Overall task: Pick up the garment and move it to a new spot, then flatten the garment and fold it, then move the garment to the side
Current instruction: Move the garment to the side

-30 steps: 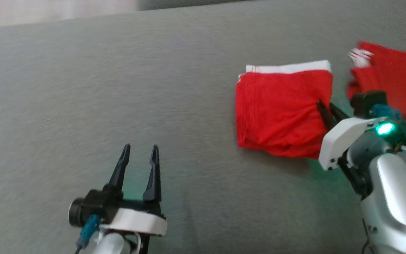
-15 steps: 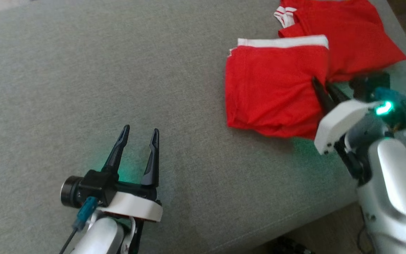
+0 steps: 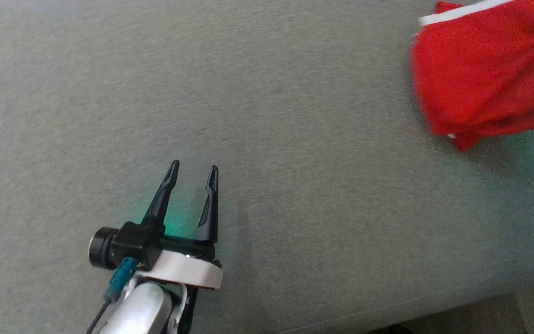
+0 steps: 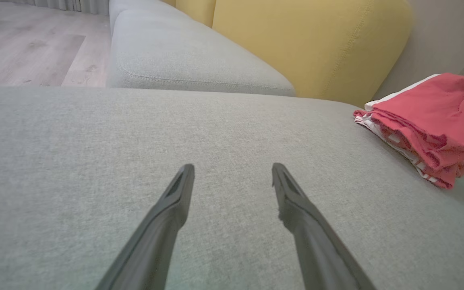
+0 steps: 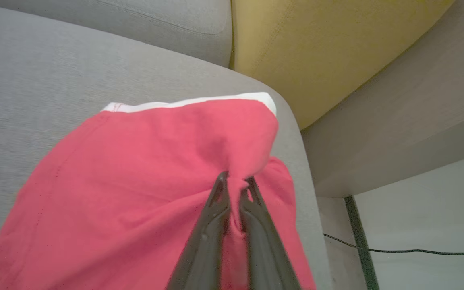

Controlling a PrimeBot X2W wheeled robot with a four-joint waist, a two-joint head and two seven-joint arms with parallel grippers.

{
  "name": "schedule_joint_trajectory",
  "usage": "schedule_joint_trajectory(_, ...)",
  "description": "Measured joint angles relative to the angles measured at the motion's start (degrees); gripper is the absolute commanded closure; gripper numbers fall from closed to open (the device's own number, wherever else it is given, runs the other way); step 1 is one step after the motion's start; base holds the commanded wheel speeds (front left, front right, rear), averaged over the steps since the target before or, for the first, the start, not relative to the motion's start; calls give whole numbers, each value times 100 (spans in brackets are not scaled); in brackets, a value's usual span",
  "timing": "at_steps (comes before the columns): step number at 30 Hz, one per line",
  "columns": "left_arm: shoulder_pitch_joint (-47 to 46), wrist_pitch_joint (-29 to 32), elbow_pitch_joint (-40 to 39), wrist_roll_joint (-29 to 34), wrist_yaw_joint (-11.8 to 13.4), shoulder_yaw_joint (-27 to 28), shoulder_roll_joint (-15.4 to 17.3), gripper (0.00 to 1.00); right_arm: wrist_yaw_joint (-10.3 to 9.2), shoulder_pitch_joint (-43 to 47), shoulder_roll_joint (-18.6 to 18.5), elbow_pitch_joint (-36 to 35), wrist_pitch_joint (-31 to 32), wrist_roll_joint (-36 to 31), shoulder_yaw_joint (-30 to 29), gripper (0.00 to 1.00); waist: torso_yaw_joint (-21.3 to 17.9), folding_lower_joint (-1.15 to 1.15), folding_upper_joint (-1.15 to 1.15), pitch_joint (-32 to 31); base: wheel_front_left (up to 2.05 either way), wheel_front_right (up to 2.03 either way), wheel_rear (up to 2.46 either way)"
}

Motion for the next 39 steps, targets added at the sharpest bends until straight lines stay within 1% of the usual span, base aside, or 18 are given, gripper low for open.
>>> schedule_joint_trajectory(3,-30,-30,38,1,-4,-24,-47,0,0,-100,-420,200,109,2,-269,100,232,0,0,58,0,0,0)
schedule_joint_trajectory(6,-40,-69,71,1,-30,-54,-62,0,0,-213,-615,479,125,20,-463,100,434,0,0,135,0,0,0)
schedule_joint_trajectory(10,-153,-70,90,2,-53,-100,-78,0,0,-275,-646,776,114,49,-593,100,627,0,0,260,0,0,0)
schedule_joint_trajectory(13,-221,-76,103,2,-53,-152,-81,0,0,-287,-642,985,-1,-42,-677,100,695,1,0,341,0,0,0)
schedule_joint_trajectory(14,-228,-76,107,2,-53,-164,-82,0,0,-287,-612,1054,-83,-92,-768,74,704,1,0,357,0,0,0)
schedule_joint_trajectory(15,-228,-76,120,2,-54,-179,-83,0,0,-287,-570,1117,-165,-163,-858,5,705,1,0,364,0,0,0)
schedule_joint_trajectory(16,-228,-76,136,2,-54,-188,-85,0,0,-287,-543,1188,-203,-230,-898,0,698,1,0,362,0,0,0)
schedule_joint_trajectory(18,-228,-76,146,2,-54,-192,-85,0,0,-287,-488,1226,-261,-282,-951,0,685,0,0,356,0,0,0)
schedule_joint_trajectory(23,-229,-69,179,1,-54,-203,-88,0,0,-288,-188,1248,-583,-495,-994,0,593,0,0,258,0,0,0)
schedule_joint_trajectory(31,-225,-76,243,-107,-11,-114,-66,0,0,-296,266,736,-1105,-504,-782,0,511,0,0,-163,0,0,0)
schedule_joint_trajectory(34,-219,-132,279,-231,46,85,-47,0,0,-293,517,514,-1346,-510,-780,0,533,-1,0,-386,0,0,0)
schedule_joint_trajectory(35,-210,-186,307,-277,65,213,-34,0,0,-276,728,396,-1559,-506,-786,0,566,-1,0,-546,0,0,0)
schedule_joint_trajectory(39,-64,-276,356,-441,182,478,-1,0,0,-28,1150,192,-1934,-506,-786,0,674,-1,0,-893,0,0,0)
